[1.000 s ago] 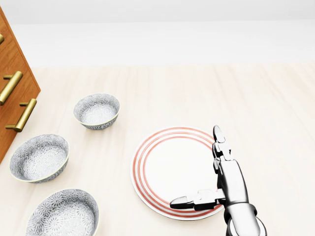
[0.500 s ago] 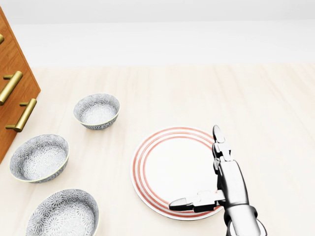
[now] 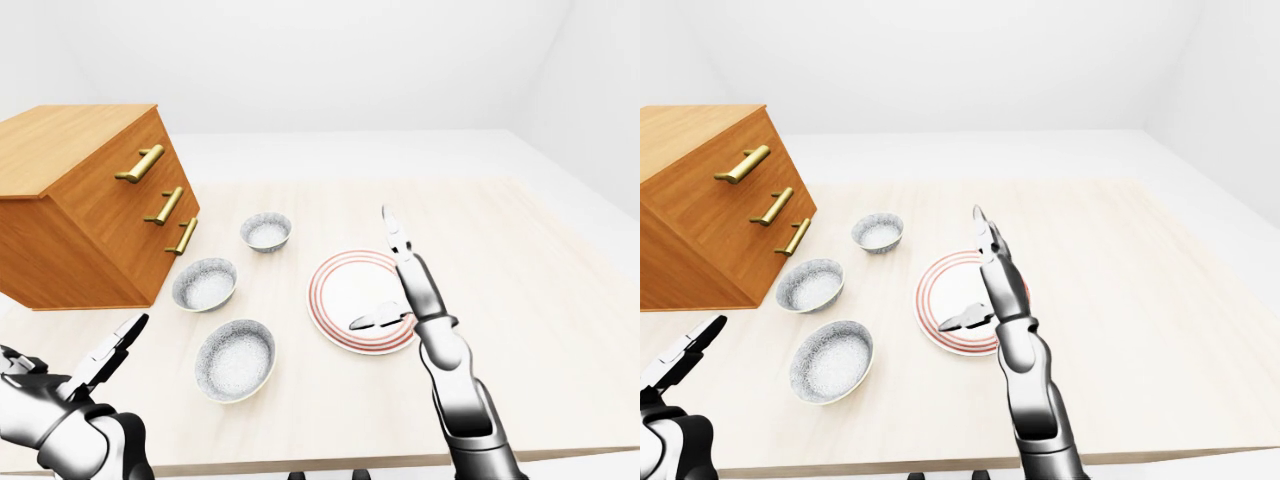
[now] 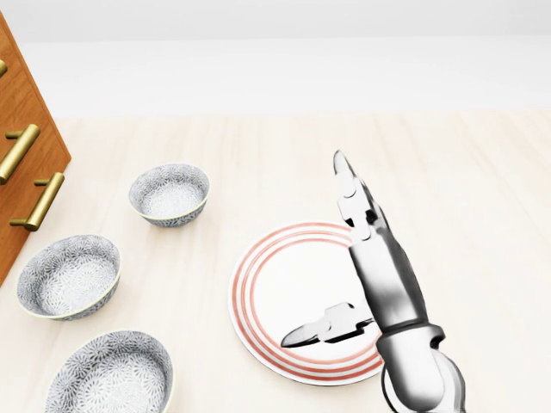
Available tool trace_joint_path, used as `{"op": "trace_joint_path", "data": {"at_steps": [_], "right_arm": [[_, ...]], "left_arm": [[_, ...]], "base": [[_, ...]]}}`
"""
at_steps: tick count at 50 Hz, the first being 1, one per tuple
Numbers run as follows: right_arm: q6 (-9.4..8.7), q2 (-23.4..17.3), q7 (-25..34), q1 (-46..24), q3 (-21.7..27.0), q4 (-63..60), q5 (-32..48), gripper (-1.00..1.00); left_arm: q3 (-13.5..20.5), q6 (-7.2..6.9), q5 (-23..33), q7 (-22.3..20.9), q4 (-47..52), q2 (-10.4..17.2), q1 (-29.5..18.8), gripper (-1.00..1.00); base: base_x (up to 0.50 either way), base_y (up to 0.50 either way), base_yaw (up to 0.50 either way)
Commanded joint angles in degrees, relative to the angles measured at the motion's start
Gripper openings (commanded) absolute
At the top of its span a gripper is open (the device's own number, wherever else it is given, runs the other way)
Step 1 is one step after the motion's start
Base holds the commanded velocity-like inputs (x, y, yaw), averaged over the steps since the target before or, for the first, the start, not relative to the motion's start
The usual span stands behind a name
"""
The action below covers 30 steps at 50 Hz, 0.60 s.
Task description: Put the bowl at the front on the plate.
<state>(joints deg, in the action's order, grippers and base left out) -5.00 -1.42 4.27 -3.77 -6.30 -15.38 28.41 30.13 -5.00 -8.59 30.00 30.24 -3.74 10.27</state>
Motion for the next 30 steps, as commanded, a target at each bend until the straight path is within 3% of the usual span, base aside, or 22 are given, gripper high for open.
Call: {"op": "trace_joint_path", "data": {"at_steps": [1, 13, 18, 24, 30], "right_arm": [[0.00, -0.06, 7.10, -6.53, -4.42, 0.08, 24.13, 1.00], [0.00, 3.02, 24.72, -10.13, -5.89, 3.09, 55.14, 1.00], [0.00, 5.40, 30.64, -9.73, -5.36, 1.25, 62.33, 1.00], [0.00, 7.37, 33.74, -9.39, -6.47, -2.14, 65.14, 1.00], [0.00, 9.16, 35.25, -10.60, -8.23, -0.62, 72.93, 1.00]], "left_arm": [[0.00, 0.00, 0.28, 0.00, 0.04, -0.04, -0.10, 1.00], [-0.07, 0.00, 0.56, 0.00, -0.30, 0.08, -0.31, 1.00], [-0.37, 0.00, 0.68, 0.00, -0.78, 0.28, -0.48, 1.00], [-0.28, 0.00, 0.36, 0.00, -0.50, 0.35, -0.38, 1.00], [-0.17, 0.00, 0.39, 0.00, -0.21, 0.16, -0.17, 1.00]], "base": [[0.00, 0.00, 0.00], [0.00, 0.00, 0.00], [0.00, 0.00, 0.00], [0.00, 0.00, 0.00], [0.00, 0.00, 0.00]]}}
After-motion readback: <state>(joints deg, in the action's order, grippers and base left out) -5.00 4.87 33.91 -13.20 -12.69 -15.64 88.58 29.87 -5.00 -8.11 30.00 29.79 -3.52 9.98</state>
